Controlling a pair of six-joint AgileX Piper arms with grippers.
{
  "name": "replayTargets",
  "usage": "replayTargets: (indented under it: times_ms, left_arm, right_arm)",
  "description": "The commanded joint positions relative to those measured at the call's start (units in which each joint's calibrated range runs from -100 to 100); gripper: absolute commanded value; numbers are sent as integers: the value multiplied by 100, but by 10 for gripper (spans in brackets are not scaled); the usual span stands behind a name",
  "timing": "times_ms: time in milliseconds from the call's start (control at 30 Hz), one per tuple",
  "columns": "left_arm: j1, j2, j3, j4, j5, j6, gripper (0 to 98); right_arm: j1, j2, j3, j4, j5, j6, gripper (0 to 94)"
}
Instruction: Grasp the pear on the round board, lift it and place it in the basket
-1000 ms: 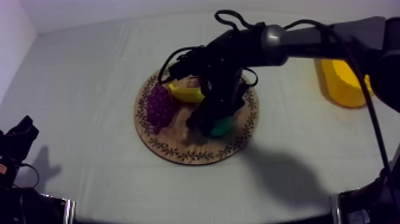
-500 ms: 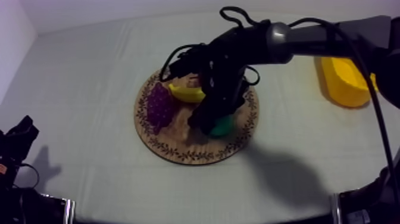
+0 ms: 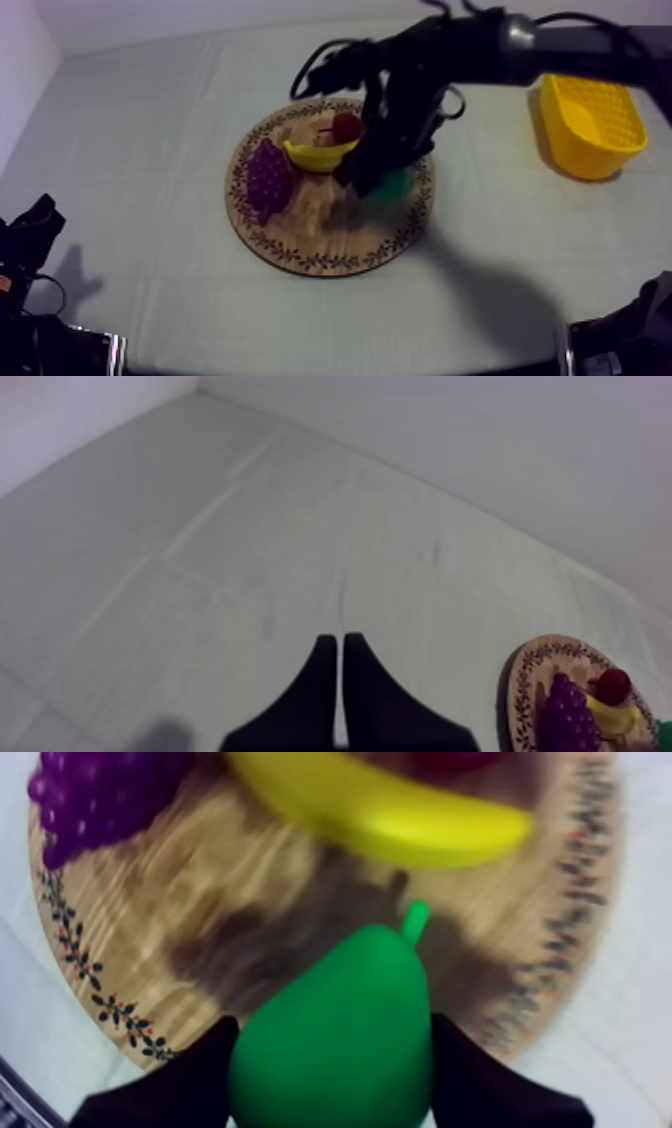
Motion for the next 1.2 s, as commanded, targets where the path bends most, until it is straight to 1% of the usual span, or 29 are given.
replayTargets:
  times_ms: [0, 100, 200, 333, 467, 567, 700, 833, 933, 1000, 1167]
  left_arm:
    - [-2, 2, 2, 0, 5, -1, 1]
    - [-2, 2, 2, 0, 5, -1, 1]
    - [-2, 2, 2, 0, 5, -1, 1]
    - [-2, 2, 2, 0, 5, -1, 1]
    - [-2, 2, 2, 0, 5, -1, 1]
    - [-2, 2, 2, 0, 5, -1, 1]
    - [-2, 2, 2, 0, 5, -1, 1]
    - [-2, 2, 2, 0, 5, -1, 1]
    - [-2, 2, 2, 0, 5, -1, 1]
    - [-2, 2, 2, 0, 5, -1, 1]
    - [-2, 2, 2, 0, 5, -1, 1]
  right_arm:
    - [200, -568, 55, 272, -82, -245, 477]
    - [556, -1170, 117, 664, -166, -566, 486]
    - [996, -1746, 145, 1004, -278, -792, 489]
    - [1628, -2298, 155, 1347, -414, -897, 490]
    - [2260, -2493, 211, 1627, -484, -1014, 502]
    - [2708, -2463, 339, 1698, -568, -1064, 507]
    - [3188, -2272, 541, 1621, -702, -1023, 513]
    - [3475, -1984, 671, 1575, -846, -1035, 514]
    - [3605, -1781, 721, 1610, -933, -1103, 520]
    - [3661, -1683, 762, 1658, -997, -1165, 558]
    - [3779, -1592, 904, 1699, -1252, -1200, 737]
